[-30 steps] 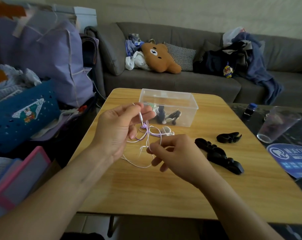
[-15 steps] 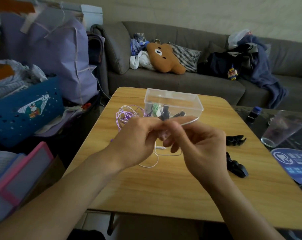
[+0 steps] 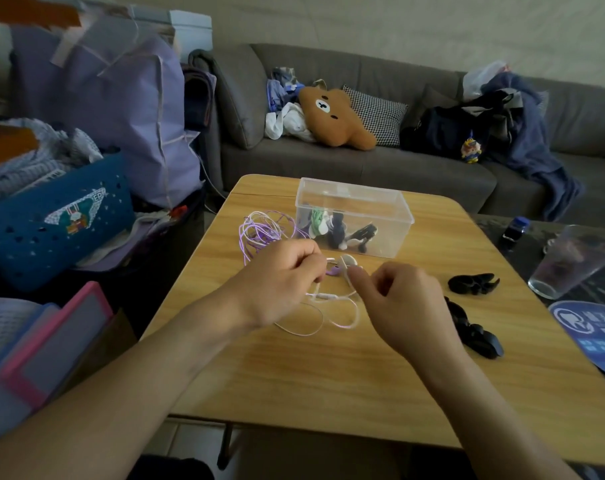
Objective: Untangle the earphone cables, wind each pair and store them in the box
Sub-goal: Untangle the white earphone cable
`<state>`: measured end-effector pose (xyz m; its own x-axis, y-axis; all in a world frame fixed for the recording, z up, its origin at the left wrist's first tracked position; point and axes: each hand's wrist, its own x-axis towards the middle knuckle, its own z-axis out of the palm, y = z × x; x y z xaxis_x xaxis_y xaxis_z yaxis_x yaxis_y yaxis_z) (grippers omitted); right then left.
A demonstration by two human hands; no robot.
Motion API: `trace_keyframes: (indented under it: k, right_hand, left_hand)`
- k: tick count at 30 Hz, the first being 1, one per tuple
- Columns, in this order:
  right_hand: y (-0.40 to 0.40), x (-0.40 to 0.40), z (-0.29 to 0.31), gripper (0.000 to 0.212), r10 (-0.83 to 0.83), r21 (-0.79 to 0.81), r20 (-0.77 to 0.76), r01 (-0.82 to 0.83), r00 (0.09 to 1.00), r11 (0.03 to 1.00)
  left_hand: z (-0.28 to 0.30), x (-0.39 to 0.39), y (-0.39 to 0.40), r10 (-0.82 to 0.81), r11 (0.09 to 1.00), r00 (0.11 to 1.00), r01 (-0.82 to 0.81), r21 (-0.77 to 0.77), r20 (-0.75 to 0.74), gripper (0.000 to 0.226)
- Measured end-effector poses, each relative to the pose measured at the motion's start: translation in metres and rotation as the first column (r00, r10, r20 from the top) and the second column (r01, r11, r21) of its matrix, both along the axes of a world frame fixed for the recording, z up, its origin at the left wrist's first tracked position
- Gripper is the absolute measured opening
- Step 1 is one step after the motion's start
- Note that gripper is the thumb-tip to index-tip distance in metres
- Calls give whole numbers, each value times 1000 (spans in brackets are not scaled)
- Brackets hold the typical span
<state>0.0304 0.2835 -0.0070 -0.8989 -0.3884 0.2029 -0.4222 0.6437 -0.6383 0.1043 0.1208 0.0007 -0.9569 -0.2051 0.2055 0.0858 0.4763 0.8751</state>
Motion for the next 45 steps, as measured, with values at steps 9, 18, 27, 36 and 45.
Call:
trace_keyframes:
  k: [9, 18, 27, 36, 45]
  right_hand:
    - [-8, 16, -3, 13, 309, -286, -145, -339, 940, 896]
    - [-10, 14, 3, 19, 390, -569, 215, -210, 896, 795]
    - [12, -12, 5, 10, 418, 84, 62, -422, 906, 903]
    - [2, -3, 0, 15, 337, -218, 80, -313, 938, 924]
    - [-9, 13, -2, 26, 450, -5, 204, -459, 870, 889]
  left_hand:
    - [-2, 1, -1, 1, 1000, 999, -1, -1, 43, 40]
    - [-5, 2, -2, -50, 981, 997, 62, -186, 66, 24]
    - [-11, 2, -3, -129, 954, 946, 200, -222, 297, 36]
    - [2, 1, 1, -353, 733, 933, 227, 642, 74, 20]
    - [9, 1, 9, -159, 497, 986, 126, 859, -53, 14]
